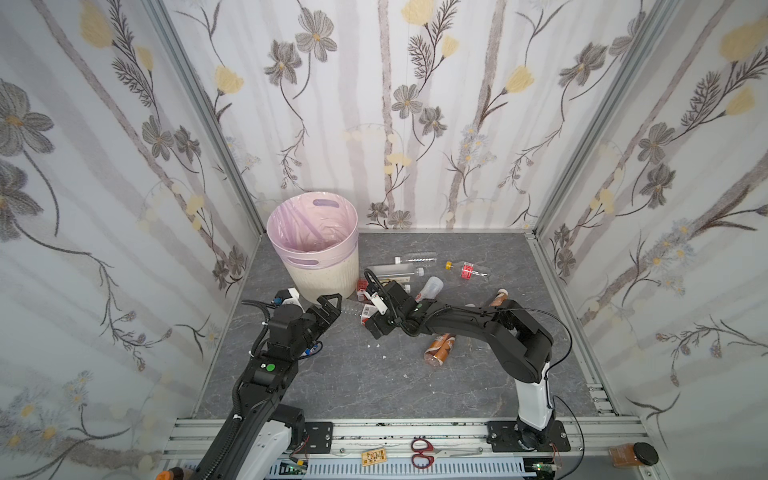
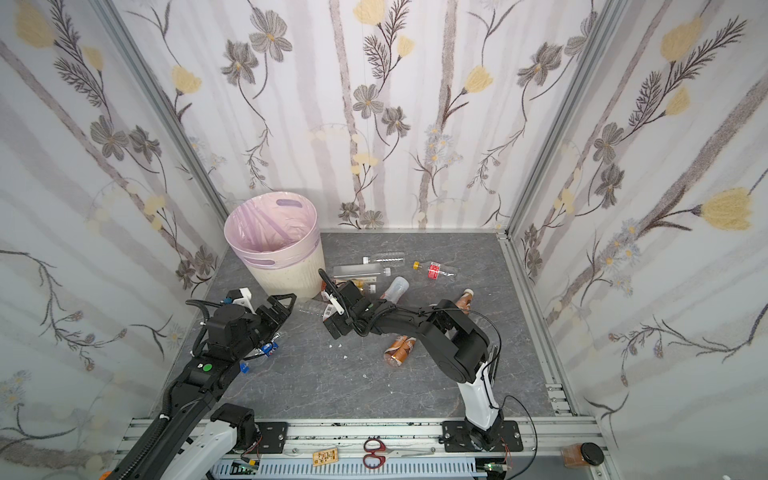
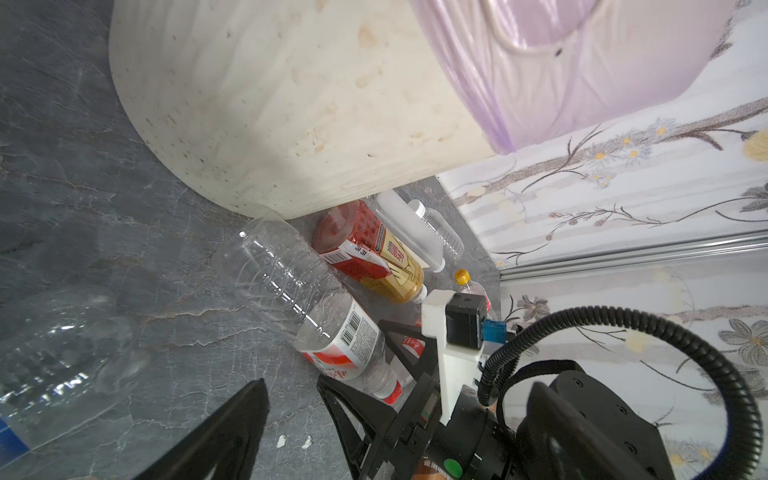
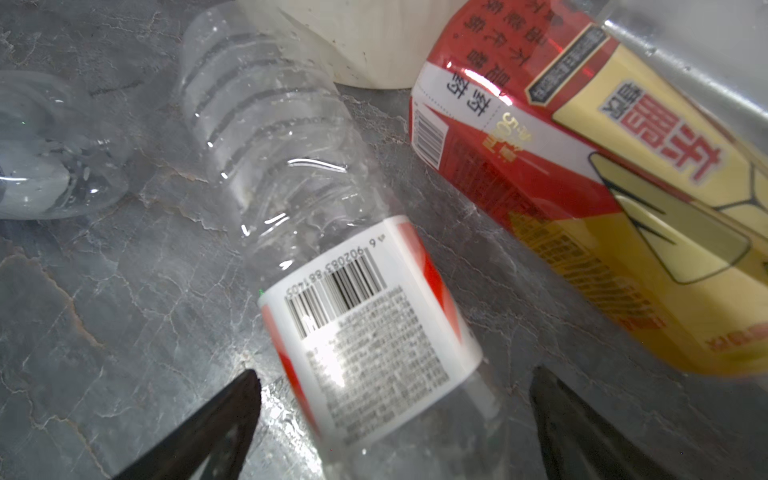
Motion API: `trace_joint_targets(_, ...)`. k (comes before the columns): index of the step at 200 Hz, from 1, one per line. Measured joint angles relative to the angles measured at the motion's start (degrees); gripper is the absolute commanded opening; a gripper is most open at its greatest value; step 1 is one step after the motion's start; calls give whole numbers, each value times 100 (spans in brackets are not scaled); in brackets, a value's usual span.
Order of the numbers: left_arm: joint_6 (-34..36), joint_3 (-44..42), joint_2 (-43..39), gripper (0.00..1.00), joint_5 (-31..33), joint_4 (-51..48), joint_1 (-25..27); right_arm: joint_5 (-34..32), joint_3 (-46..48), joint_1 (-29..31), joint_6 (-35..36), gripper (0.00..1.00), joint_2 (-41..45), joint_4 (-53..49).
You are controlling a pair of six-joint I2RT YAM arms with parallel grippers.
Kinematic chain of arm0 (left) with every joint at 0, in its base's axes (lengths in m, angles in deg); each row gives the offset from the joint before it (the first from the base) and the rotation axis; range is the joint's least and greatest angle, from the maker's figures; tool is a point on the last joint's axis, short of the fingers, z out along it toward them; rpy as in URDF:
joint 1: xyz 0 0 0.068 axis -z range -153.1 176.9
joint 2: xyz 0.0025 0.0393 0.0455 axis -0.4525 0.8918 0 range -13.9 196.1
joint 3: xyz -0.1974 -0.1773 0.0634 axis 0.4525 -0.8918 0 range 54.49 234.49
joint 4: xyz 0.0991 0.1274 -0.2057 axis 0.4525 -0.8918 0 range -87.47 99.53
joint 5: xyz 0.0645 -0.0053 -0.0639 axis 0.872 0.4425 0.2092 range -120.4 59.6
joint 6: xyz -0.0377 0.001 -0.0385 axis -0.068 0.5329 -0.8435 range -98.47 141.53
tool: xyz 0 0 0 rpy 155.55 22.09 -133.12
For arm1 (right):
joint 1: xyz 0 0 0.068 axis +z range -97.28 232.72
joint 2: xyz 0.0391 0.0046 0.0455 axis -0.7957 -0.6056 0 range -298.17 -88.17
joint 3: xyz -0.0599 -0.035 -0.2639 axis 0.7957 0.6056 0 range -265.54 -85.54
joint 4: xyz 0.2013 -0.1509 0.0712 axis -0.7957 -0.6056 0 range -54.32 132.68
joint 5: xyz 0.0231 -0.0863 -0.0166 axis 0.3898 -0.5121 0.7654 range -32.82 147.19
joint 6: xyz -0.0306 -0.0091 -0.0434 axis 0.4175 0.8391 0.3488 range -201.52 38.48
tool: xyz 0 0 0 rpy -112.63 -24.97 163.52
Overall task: Throw the plastic bottles in the bin
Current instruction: 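Lower the right gripper onto the clear barcode-label bottle and close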
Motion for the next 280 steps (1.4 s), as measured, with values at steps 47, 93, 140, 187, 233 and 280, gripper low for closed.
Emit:
trace_joint_targets(47, -2, -7, -4, 100, 0, 31, -4, -2, 184, 7, -61, 84, -15, 98)
trace_joint_targets(93, 0, 31, 81, 100, 0, 37, -7, -39, 236, 28, -68, 82, 0, 262)
trace_joint_targets(140, 0, 39, 74, 100, 0, 37, -7, -39, 236, 61, -68, 79, 35, 295)
trace_joint_targets(187, -4, 39, 72, 100, -2, 37, -7, -17, 133, 76, -66, 79, 24, 297)
trace_joint_targets(233, -4, 39, 4, 100, -22, 39, -11, 4, 28, 105, -66, 78, -144, 328)
trace_joint_targets(280, -4, 28, 11, 100, -24, 42, -13, 35, 15, 109, -61, 70, -184, 323)
